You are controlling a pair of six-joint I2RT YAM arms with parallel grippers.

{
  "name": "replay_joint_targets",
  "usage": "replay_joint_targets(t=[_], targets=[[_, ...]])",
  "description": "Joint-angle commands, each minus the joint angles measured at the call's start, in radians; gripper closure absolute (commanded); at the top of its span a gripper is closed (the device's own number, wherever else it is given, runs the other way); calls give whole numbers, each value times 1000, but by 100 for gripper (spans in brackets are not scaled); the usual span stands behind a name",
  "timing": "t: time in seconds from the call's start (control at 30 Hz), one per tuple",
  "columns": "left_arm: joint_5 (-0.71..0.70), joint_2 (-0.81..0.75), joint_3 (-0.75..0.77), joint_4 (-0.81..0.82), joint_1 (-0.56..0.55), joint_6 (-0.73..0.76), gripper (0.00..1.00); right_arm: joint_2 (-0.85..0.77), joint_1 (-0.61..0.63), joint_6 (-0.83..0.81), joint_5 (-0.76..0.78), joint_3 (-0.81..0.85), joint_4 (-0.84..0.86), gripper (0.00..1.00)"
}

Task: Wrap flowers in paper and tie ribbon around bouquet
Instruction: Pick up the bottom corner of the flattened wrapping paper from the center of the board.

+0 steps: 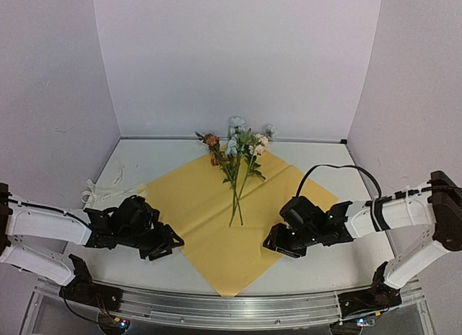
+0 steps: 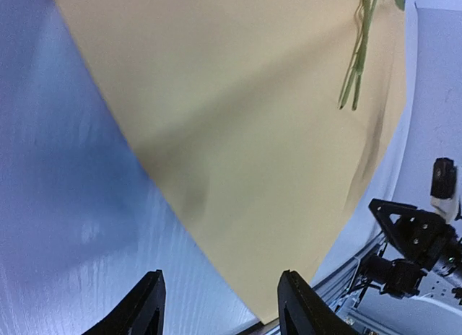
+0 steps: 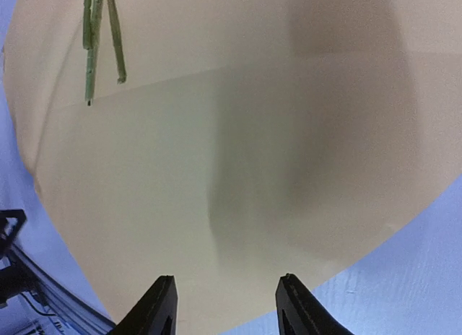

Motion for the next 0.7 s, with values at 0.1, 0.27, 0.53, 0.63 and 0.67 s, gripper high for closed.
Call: replay_joint_targets(t=[0.1, 0.27, 0.53, 0.63, 0.67], targets=[[-46, -5, -93, 199, -142, -273, 41, -52, 79, 166, 1, -116, 202, 41], [-69, 130, -62, 305, -205, -322, 43, -85, 175, 272, 37, -165, 241, 32], [-83, 282, -51, 499, -243, -392, 49, -32, 299, 475, 40, -245, 452, 29], [-81, 304, -30, 539, -244, -386, 58, 5, 323, 530, 39, -257, 521, 28], [-81, 305, -22, 546, -244, -382, 61, 19, 328, 547, 39, -264, 550, 28]])
